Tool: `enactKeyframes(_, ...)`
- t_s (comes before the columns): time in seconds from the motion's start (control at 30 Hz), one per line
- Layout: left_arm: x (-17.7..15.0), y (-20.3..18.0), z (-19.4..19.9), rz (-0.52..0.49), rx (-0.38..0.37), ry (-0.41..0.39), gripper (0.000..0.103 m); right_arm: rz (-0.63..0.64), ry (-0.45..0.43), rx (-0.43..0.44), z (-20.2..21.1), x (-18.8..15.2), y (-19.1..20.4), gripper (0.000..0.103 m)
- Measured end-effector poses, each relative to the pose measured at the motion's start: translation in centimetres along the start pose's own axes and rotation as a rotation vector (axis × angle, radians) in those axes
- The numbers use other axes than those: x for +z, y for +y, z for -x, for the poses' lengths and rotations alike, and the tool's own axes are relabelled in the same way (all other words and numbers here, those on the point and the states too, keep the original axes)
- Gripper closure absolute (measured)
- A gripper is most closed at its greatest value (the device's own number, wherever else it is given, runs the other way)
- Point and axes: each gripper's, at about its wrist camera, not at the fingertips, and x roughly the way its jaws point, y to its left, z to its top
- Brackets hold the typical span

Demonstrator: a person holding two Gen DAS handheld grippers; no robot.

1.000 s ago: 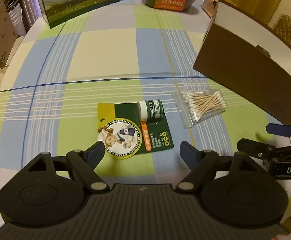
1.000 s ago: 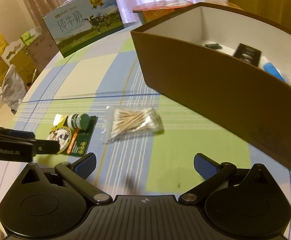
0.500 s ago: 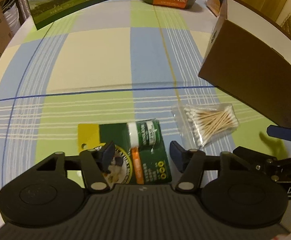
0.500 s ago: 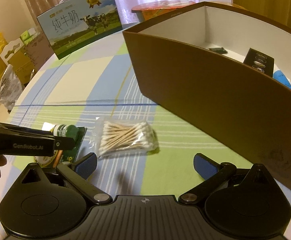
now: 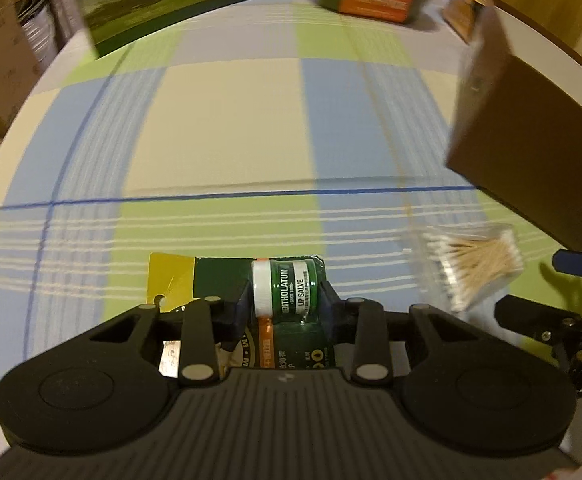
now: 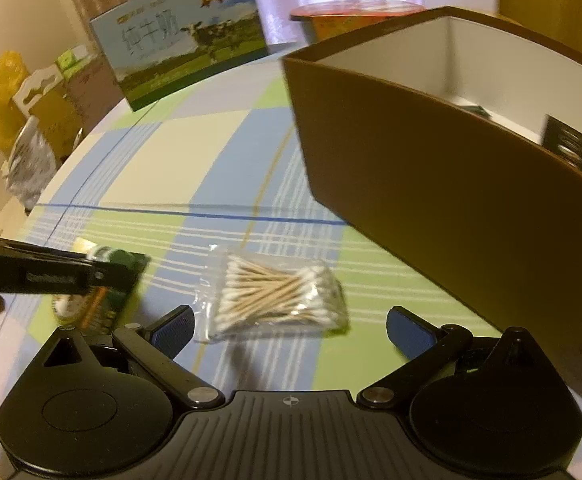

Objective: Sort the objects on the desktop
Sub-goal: 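Grasp the carded green lip salve jar with the left tool, then grasp the bag of cotton swabs with the right tool while the left tool holds the lip salve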

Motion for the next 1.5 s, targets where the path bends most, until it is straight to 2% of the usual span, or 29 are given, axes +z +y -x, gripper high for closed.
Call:
enactKeyframes(0.17,-0.4,2.9,0.6,0.057,0.031,0.007,0.073,0.034,0.009,-0.004,-1.8,0.5,1.4,0.003)
enactKeyframes(0.27,-0.7,4.0,1.0,0.077,0.04,0.008,0.073,0.074,0.01,-0.038,-3.0,0.4,2.5,0.003)
enactKeyframes(0.3,-0.8,4.2,1.0,0.081,0.041,0.007,0.073,0.093,0.009,-0.054,-3.4,0.4,2.9,0.013)
enactKeyframes(0.33,-0.8,4.3,1.1,0.083,0.041,0.007,0.073,0.117,0.014,-0.073,-3.8,0.2,3.3,0.018)
enactKeyframes(0.4,-0.8,4.3,1.1,0.084,0.041,0.007,0.073,0.167,0.008,-0.106,-4.3,-0.1,4.0,0.021)
enactKeyframes(0.6,-1.1,4.2,0.9,0.07,0.049,0.013,0.072,0.173,0.002,-0.102,-4.1,-0.1,3.9,0.035)
enactKeyframes(1.1,-1.6,3.1,1.0,-0.001,0.025,0.004,0.073,0.162,0.076,-0.099,-2.4,-1.0,3.5,0.036)
enactKeyframes(1.5,-4.1,-0.3,2.4,-0.106,-0.066,0.022,0.073,0.114,0.108,-0.093,0.9,-3.8,1.9,0.036)
